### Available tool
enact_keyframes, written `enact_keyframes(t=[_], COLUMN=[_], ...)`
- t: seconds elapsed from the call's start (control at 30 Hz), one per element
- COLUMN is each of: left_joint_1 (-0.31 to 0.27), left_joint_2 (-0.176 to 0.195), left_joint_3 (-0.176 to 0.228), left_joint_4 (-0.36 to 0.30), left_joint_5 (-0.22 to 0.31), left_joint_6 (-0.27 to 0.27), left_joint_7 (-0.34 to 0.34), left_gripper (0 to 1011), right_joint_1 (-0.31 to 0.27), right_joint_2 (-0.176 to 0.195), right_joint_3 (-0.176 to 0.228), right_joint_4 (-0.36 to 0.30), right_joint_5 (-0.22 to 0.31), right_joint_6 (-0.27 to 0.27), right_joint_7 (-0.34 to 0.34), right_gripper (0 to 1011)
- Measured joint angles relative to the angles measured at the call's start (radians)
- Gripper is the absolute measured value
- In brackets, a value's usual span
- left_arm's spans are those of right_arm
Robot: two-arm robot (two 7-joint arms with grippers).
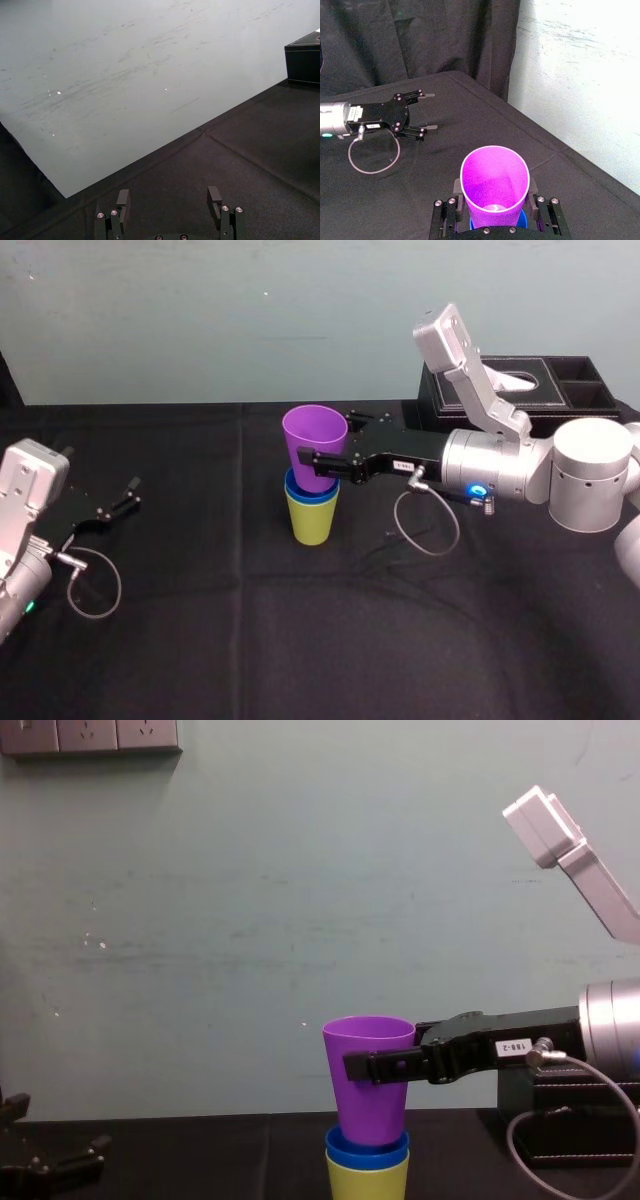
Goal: Stack the three plastic cups sequentially using one hand.
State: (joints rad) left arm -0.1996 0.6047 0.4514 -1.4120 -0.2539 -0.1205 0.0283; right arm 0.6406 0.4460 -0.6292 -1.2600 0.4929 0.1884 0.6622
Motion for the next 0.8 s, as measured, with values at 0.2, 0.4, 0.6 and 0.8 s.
enact_keyframes(t=[0.2, 0.4, 0.6, 0.8], left_joint_1=[0.0, 0.0, 0.0, 0.0], left_joint_2=[0.0, 0.0, 0.0, 0.0], left_joint_3=[0.0, 0.0, 0.0, 0.0], left_joint_4=[0.0, 0.0, 0.0, 0.0], left_joint_5=[0.0, 0.0, 0.0, 0.0], left_joint_6=[0.0, 0.0, 0.0, 0.0], left_joint_7=[0.0, 0.0, 0.0, 0.0], left_gripper=[1010, 1010, 1010, 1010], right_joint_1=[0.0, 0.0, -0.002, -0.003], right_joint_2=[-0.004, -0.005, -0.007, -0.011], right_joint_3=[-0.002, -0.003, -0.004, -0.007], right_joint_4=[0.009, 0.012, 0.015, 0.028], right_joint_5=[-0.003, -0.004, -0.005, -0.007], right_joint_6=[-0.003, -0.004, -0.007, -0.012], right_joint_7=[0.005, 0.008, 0.01, 0.016], right_gripper=[723, 723, 723, 723])
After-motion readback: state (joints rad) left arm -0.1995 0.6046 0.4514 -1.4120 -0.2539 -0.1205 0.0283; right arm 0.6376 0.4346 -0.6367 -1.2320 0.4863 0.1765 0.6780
